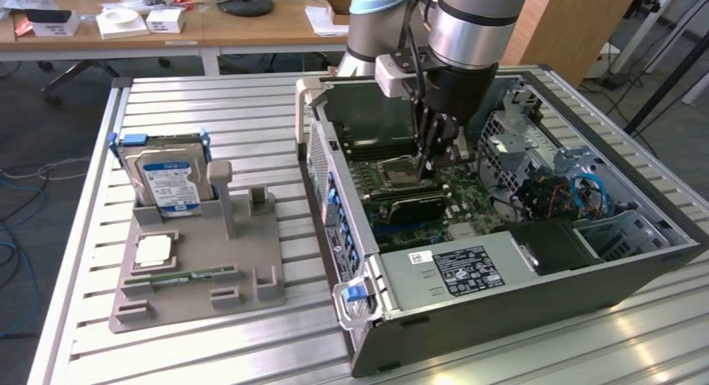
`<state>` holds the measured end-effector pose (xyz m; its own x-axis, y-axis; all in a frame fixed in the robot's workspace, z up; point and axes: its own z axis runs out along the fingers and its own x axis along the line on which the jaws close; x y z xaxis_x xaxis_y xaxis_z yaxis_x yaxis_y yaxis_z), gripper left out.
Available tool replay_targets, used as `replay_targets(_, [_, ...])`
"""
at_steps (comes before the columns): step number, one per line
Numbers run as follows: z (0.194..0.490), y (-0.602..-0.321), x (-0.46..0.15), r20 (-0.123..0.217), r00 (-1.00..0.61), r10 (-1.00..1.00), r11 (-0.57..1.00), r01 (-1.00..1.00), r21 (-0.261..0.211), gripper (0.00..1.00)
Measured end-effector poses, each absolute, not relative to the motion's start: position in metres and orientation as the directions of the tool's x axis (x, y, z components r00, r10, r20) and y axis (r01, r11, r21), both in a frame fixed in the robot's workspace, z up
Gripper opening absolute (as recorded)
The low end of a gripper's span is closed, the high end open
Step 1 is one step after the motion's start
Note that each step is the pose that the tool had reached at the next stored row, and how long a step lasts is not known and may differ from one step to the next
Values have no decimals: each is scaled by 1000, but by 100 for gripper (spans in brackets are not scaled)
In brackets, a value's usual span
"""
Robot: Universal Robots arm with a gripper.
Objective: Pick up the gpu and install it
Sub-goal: 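Press down on the gpu until it lock into place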
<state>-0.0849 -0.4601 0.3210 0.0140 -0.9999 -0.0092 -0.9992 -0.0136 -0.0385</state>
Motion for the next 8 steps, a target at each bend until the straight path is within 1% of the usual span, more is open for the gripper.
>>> replay_targets(1, [321,-460,-85,-9,14,-1000,-14,-999,-38,10])
replay_targets(8, [321,-460,-84,-9,11,-1000,-11,-999,-38,10])
